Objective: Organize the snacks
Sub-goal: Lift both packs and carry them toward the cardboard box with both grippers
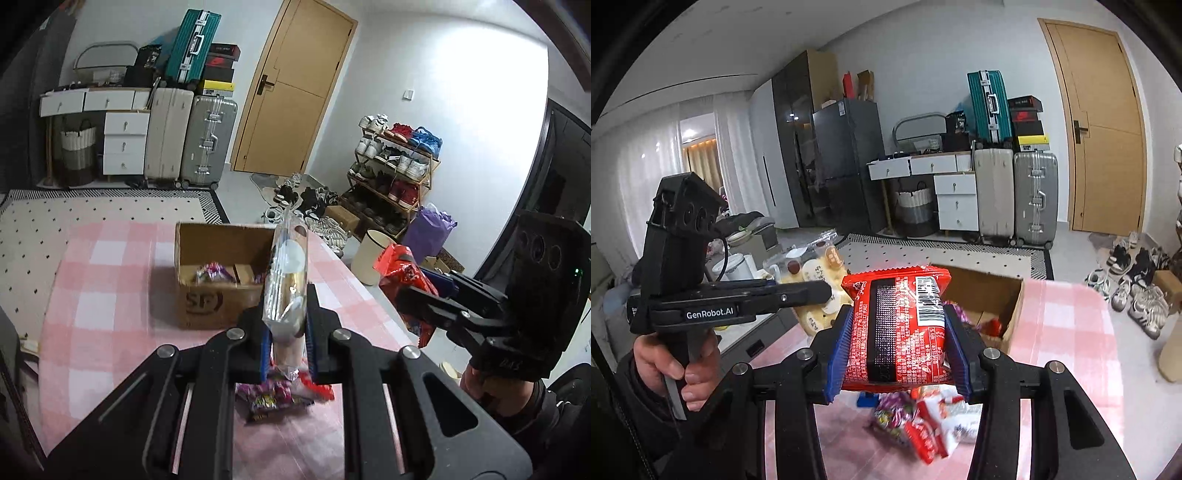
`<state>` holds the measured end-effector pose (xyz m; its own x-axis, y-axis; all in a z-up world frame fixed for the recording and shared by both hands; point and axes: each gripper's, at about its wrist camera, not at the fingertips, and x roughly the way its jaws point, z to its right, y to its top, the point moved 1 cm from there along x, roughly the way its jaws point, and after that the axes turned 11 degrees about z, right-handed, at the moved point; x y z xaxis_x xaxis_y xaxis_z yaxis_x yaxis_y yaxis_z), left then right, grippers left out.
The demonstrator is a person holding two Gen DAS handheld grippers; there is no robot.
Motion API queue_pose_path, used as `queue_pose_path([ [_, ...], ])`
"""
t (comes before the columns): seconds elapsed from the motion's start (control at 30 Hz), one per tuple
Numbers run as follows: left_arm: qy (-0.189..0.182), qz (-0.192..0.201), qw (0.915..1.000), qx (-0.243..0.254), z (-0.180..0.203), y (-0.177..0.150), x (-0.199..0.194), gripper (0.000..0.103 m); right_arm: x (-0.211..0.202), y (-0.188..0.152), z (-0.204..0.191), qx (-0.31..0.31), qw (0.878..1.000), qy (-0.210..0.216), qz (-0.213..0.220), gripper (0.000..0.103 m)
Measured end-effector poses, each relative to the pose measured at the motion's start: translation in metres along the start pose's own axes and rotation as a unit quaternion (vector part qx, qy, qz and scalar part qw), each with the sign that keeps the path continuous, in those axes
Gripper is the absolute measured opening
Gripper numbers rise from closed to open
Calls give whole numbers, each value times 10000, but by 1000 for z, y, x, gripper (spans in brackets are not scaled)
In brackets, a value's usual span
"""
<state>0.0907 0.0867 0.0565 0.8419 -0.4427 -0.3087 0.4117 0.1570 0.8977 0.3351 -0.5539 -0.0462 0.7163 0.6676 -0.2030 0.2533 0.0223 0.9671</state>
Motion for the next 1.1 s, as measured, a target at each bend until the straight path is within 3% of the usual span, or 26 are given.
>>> queue_pose_path([
  [0.3,-31,-133,9998,157,22,42,38,12,18,43,7,-67,9998,-89,167,47],
  [0.57,173,-222,9995,143,14,70,90,12,56,71,22,-217,9996,-154,86,47],
  [1.1,342,-519,9979,167,-30,74,197,12,145,78,84,215,9989,-320,-279,47],
])
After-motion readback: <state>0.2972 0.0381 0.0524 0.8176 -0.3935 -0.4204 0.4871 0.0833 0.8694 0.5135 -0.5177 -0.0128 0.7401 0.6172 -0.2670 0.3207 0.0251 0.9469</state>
